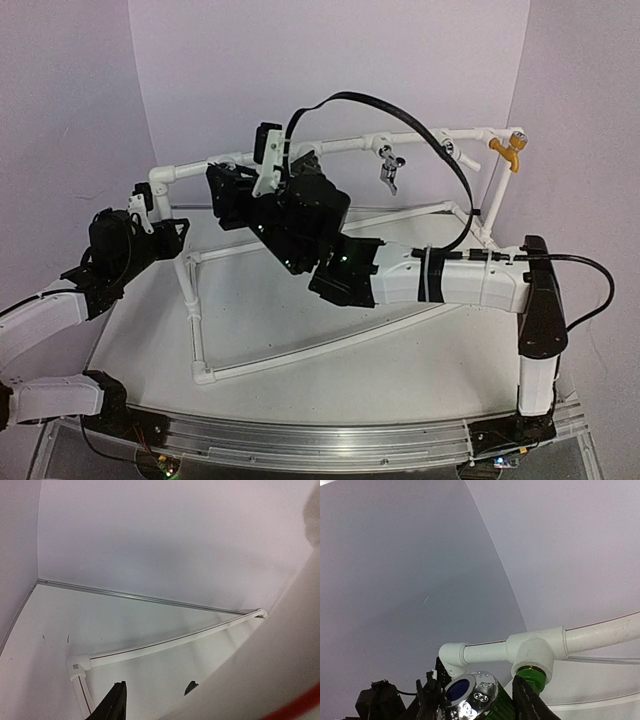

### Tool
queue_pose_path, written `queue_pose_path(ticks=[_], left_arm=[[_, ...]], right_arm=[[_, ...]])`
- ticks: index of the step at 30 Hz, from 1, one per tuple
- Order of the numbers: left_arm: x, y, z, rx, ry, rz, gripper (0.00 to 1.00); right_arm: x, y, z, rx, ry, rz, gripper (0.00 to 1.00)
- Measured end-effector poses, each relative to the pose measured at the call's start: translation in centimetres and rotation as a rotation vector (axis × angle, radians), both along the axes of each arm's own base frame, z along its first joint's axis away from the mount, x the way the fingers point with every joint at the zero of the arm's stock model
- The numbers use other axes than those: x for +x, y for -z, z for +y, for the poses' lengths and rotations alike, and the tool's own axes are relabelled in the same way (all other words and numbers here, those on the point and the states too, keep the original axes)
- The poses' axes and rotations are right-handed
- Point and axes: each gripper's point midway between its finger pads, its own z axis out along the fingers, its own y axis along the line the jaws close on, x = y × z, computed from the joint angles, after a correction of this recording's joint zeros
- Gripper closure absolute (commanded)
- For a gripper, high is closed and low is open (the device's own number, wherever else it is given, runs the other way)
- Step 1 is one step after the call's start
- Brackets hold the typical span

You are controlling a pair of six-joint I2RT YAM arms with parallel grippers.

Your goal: Install the water faucets

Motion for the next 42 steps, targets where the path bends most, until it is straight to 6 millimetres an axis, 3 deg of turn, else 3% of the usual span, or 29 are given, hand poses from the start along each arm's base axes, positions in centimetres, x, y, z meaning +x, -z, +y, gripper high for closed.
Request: queue_pose_path(ticks=[4,11,15,17,19,23,27,34,42], left_arm=[[0.0,0.0,0.0,0.006,0.001,-0.002,1.0],[-0.1,0.0,-0.1,0.008,0.004,-0.004,1.0],[0.1,0.0,0.1,-0.005,-0.01,0.0,1.0],[0.8,0.0,1.2,-0.03,-0.064,-0.001,1.0],[1.1,0.0,1.5,-0.03,-0.078,-0.005,1.0],[1.3,-0.2,1.5,-0.03,-0.083,-0.007,1.0],[1.3,-0.2,1.5,-0.031,-0.086,-0.006,1.0],[1.3,-0.2,1.5,-0.032,-0.086,-0.006,1.0],[1.2,-0.3,1.6,-0.031,-0.086,-0.006,1.0]], right_arm=[[0.0,0.1,-0.7,0.048,-0.02,0.053,0.84],[-0.1,0.1,-0.9,-0.081,0.022,-0.06,0.72],[-0.4,-0.5,-1.3,-0.185,0.057,-0.155,0.42],[0.1,-0.7,-2.7,-0.3,0.136,-0.183,0.26],[1.8,-0.8,-4.6,-0.425,0.189,-0.206,0.19],[1.3,-1.4,-5.2,-0.666,0.175,-0.336,0.06],[0.2,0.2,-5.7,-0.956,0.173,-0.514,0.06],[-1.4,6.8,-5.3,-1.514,0.152,-0.909,0.02],[-2.7,6.7,-3.8,-1.738,0.274,-1.319,0.02]])
